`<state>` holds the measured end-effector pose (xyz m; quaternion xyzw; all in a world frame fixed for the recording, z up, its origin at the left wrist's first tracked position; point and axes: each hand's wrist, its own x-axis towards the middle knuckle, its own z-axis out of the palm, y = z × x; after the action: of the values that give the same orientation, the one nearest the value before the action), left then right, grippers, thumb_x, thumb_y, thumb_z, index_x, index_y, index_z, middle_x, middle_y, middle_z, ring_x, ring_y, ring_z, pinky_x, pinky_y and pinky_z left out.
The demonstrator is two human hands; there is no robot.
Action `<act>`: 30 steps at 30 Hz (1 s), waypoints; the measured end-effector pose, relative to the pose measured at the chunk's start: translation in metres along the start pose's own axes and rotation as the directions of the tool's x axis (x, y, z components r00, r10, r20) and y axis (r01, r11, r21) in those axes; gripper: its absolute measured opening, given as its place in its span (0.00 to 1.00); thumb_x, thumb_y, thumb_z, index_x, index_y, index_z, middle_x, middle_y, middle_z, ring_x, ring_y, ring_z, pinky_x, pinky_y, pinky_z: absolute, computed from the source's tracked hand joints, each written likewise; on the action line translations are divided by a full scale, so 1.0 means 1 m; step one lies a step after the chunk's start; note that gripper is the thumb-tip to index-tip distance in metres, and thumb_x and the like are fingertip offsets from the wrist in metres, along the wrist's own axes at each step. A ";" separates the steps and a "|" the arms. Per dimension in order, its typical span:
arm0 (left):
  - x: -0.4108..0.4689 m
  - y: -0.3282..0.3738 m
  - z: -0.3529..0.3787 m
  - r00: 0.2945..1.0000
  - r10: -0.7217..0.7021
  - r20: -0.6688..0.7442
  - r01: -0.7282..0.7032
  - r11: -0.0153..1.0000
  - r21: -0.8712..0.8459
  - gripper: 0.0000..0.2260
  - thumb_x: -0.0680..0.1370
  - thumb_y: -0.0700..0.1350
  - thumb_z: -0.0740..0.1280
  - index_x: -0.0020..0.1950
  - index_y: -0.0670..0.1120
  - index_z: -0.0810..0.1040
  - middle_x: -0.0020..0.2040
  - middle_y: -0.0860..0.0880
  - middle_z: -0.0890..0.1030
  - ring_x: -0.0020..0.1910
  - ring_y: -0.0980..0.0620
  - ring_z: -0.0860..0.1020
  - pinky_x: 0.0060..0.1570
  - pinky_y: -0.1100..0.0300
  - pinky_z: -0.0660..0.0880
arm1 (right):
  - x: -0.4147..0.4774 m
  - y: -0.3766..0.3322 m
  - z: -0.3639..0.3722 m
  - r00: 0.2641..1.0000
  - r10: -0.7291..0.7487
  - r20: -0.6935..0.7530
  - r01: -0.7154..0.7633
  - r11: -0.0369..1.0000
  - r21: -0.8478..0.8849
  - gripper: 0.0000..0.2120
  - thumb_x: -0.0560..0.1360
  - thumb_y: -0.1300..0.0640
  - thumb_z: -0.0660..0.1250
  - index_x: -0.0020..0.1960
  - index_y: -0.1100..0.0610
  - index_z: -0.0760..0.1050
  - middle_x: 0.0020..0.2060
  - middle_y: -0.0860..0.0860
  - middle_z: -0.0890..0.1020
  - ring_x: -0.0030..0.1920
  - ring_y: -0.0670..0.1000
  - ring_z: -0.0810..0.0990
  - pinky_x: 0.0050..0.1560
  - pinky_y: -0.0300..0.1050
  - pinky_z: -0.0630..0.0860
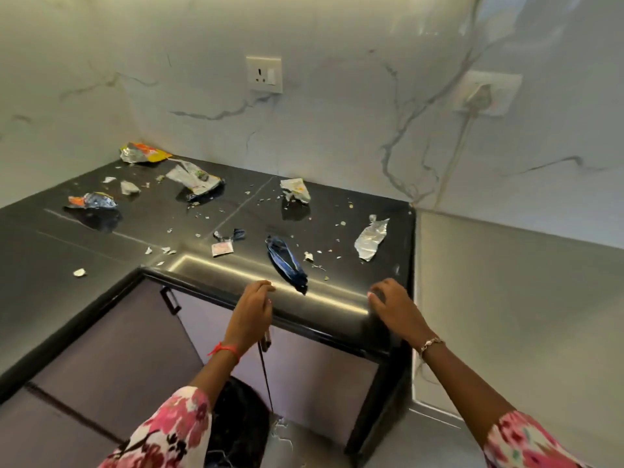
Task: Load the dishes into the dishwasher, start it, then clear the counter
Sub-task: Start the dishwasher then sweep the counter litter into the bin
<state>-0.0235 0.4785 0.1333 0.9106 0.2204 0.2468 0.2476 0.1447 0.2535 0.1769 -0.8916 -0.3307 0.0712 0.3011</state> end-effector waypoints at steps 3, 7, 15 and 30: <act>0.032 -0.034 -0.005 0.996 -0.039 0.076 0.039 0.999 -0.002 0.13 0.76 0.34 0.62 0.61 0.35 0.74 0.63 0.39 0.72 0.66 0.44 0.68 0.68 0.58 0.60 | 0.047 -0.014 0.020 0.991 0.124 -0.053 -0.120 0.990 0.075 0.12 0.76 0.59 0.63 0.54 0.66 0.76 0.53 0.60 0.76 0.55 0.58 0.75 0.56 0.45 0.67; 0.069 -0.060 -0.004 0.987 -0.044 0.154 0.048 0.999 -0.022 0.17 0.77 0.39 0.64 0.65 0.36 0.70 0.67 0.41 0.68 0.69 0.45 0.65 0.69 0.59 0.59 | 0.105 -0.024 0.035 0.935 0.313 -0.165 -0.273 0.935 0.226 0.13 0.73 0.61 0.66 0.54 0.69 0.75 0.51 0.64 0.78 0.54 0.62 0.76 0.53 0.46 0.69; 0.108 -0.075 0.019 0.986 -0.159 0.041 0.162 0.983 -0.083 0.08 0.76 0.41 0.65 0.54 0.41 0.77 0.54 0.45 0.77 0.55 0.46 0.70 0.56 0.58 0.65 | 0.185 -0.009 0.044 0.755 0.616 -0.225 -0.554 0.783 0.283 0.33 0.69 0.56 0.73 0.66 0.68 0.62 0.64 0.65 0.69 0.65 0.64 0.67 0.62 0.54 0.68; 0.117 -0.076 0.019 0.926 -0.377 0.025 0.360 0.858 -0.366 0.06 0.76 0.39 0.66 0.50 0.47 0.79 0.49 0.53 0.78 0.49 0.57 0.74 0.50 0.63 0.70 | 0.226 -0.046 0.055 0.848 0.530 -0.001 -0.391 0.628 0.673 0.20 0.72 0.68 0.67 0.63 0.59 0.72 0.52 0.56 0.79 0.46 0.52 0.79 0.36 0.38 0.78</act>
<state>0.0577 0.5925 0.1160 0.7838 0.3465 0.2528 0.4491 0.2760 0.4514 0.1753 -0.7871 -0.0125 0.1665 0.5938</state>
